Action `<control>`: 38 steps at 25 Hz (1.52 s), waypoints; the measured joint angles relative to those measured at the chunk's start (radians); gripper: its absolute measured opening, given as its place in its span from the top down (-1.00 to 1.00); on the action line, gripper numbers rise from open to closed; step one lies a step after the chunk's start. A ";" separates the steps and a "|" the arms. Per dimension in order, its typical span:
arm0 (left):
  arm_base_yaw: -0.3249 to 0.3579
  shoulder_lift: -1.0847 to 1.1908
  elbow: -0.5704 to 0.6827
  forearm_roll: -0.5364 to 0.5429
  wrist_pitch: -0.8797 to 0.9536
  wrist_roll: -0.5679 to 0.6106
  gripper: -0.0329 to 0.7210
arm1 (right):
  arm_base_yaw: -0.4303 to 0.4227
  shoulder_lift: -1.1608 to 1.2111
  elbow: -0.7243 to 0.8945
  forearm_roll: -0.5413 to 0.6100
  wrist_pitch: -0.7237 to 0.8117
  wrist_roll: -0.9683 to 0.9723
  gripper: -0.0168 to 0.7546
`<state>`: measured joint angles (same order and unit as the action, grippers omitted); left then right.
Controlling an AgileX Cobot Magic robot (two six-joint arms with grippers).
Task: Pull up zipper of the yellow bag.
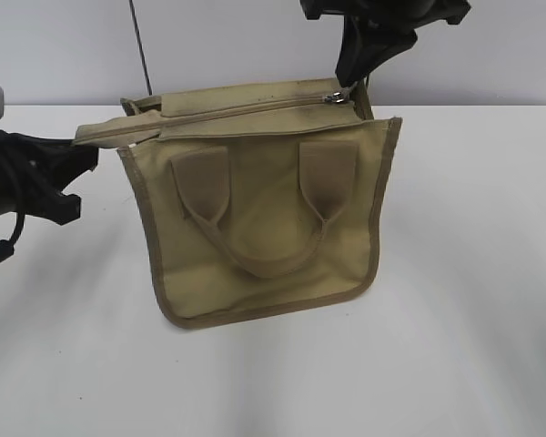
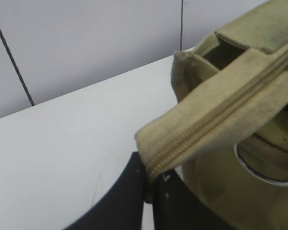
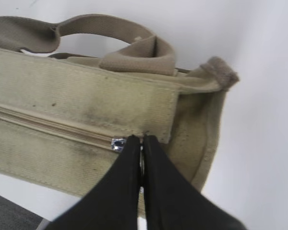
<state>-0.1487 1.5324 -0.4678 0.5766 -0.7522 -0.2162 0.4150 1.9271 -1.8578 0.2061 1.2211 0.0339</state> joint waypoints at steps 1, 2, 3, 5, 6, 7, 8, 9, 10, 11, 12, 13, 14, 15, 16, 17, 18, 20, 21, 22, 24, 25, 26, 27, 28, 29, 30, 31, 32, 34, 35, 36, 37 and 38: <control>0.000 0.000 0.000 0.000 0.001 0.000 0.91 | 0.000 -0.001 0.000 -0.016 0.000 0.000 1.00; 0.000 0.000 0.000 0.000 0.002 0.000 0.91 | 0.000 -0.001 0.000 -0.030 0.000 0.001 1.00; 0.000 0.000 0.000 0.000 0.002 0.000 0.91 | 0.000 -0.001 0.000 -0.042 0.000 0.002 1.00; 0.000 0.000 0.000 0.003 0.001 0.000 0.91 | 0.000 -0.001 0.001 -0.053 0.000 0.007 1.00; 0.000 0.000 0.000 0.003 0.001 0.000 0.91 | 0.000 -0.001 0.001 -0.054 0.000 0.008 1.00; 0.000 0.000 0.000 0.004 0.001 0.000 0.91 | 0.000 -0.001 0.001 -0.055 0.000 0.009 1.00; 0.000 0.000 0.000 0.004 0.001 0.000 0.91 | 0.000 -0.001 0.001 -0.055 0.000 0.010 1.00; 0.000 0.000 0.000 0.004 0.001 0.000 0.91 | 0.000 -0.001 0.001 -0.055 0.000 0.010 1.00; 0.000 0.000 0.000 0.004 0.001 0.000 0.91 | 0.000 -0.001 0.001 -0.054 0.000 0.010 1.00; 0.000 0.000 0.000 0.004 0.001 -0.001 0.91 | 0.000 -0.001 0.001 -0.051 -0.001 0.010 0.99; 0.000 0.000 0.000 0.004 0.002 -0.004 0.88 | 0.000 -0.001 0.001 -0.050 -0.001 0.010 0.95; 0.000 0.000 0.000 0.003 0.003 -0.007 0.83 | 0.000 -0.001 0.001 -0.049 -0.001 0.007 0.87; 0.000 0.000 0.000 0.001 0.005 -0.011 0.72 | -0.001 -0.002 0.001 -0.046 -0.001 0.002 0.73; 0.001 0.000 0.000 0.000 0.006 -0.012 0.55 | -0.002 -0.002 0.001 -0.039 -0.001 -0.006 0.54; 0.002 0.000 0.000 0.000 0.008 -0.014 0.36 | -0.002 -0.003 0.001 -0.030 -0.001 -0.017 0.31; 0.002 0.000 0.000 -0.001 0.010 -0.015 0.18 | -0.002 -0.004 0.001 -0.023 -0.001 -0.034 0.12; 0.002 0.000 0.000 -0.001 0.015 -0.017 -0.02 | -0.002 -0.005 0.001 -0.017 -0.001 -0.034 -0.08; 0.002 0.000 0.000 -0.001 0.043 -0.048 -0.27 | -0.002 -0.012 0.001 -0.014 0.000 -0.046 -0.32; 0.002 0.000 0.000 -0.001 0.067 -0.082 -0.34 | -0.002 -0.018 0.001 -0.015 0.000 -0.048 -0.38; 0.001 0.000 0.000 0.000 0.106 -0.119 -0.39 | -0.002 -0.028 0.001 -0.017 0.000 -0.049 -0.42; -0.008 0.000 0.000 0.000 0.218 -0.217 -0.42 | -0.002 -0.057 0.001 -0.024 0.000 -0.050 -0.46; -0.016 0.000 0.000 0.000 0.269 -0.259 -0.42 | -0.002 -0.071 0.001 -0.035 0.000 -0.051 -0.46; -0.031 0.000 0.000 0.003 0.329 -0.293 -0.43 | -0.002 -0.090 0.001 -0.043 0.000 -0.051 -0.46; -0.049 -0.001 0.000 0.003 0.386 -0.333 -0.43 | -0.002 -0.110 0.001 -0.053 0.000 -0.051 -0.47; -0.066 -0.006 0.000 0.004 0.433 -0.374 -0.43 | -0.002 -0.127 0.001 -0.061 0.000 -0.051 -0.47; -0.088 -0.014 0.000 0.004 0.491 -0.407 -0.42 | -0.002 -0.147 0.001 -0.068 0.000 -0.051 -0.47; -0.112 -0.028 0.000 0.004 0.552 -0.439 -0.40 | -0.002 -0.167 0.001 -0.072 0.000 -0.051 -0.48; -0.136 -0.045 -0.003 0.004 0.615 -0.459 -0.36 | -0.002 -0.187 0.002 -0.076 0.001 -0.051 -0.48; -0.156 -0.063 -0.009 -0.001 0.671 -0.470 -0.31 | -0.002 -0.206 0.010 -0.081 0.001 -0.051 -0.48; -0.200 -0.110 -0.038 -0.030 0.818 -0.478 -0.22 | -0.002 -0.258 0.043 -0.093 0.000 -0.055 -0.48; -0.215 -0.140 -0.059 -0.051 0.881 -0.474 -0.19 | -0.002 -0.289 0.081 -0.099 0.000 -0.059 -0.48; -0.231 -0.166 -0.080 -0.082 0.956 -0.451 -0.17 | -0.002 -0.318 0.117 -0.107 -0.001 -0.061 -0.48; -0.244 -0.199 -0.108 -0.144 1.026 -0.389 -0.16 | -0.002 -0.356 0.167 -0.119 -0.001 -0.062 -0.48; -0.253 -0.233 -0.137 -0.231 1.091 -0.296 -0.15 | -0.002 -0.398 0.214 -0.129 -0.001 -0.065 -0.48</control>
<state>-0.4013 1.2995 -0.6048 0.3453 0.3392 -0.5122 0.4126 1.5291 -1.6443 0.0772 1.2200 -0.0308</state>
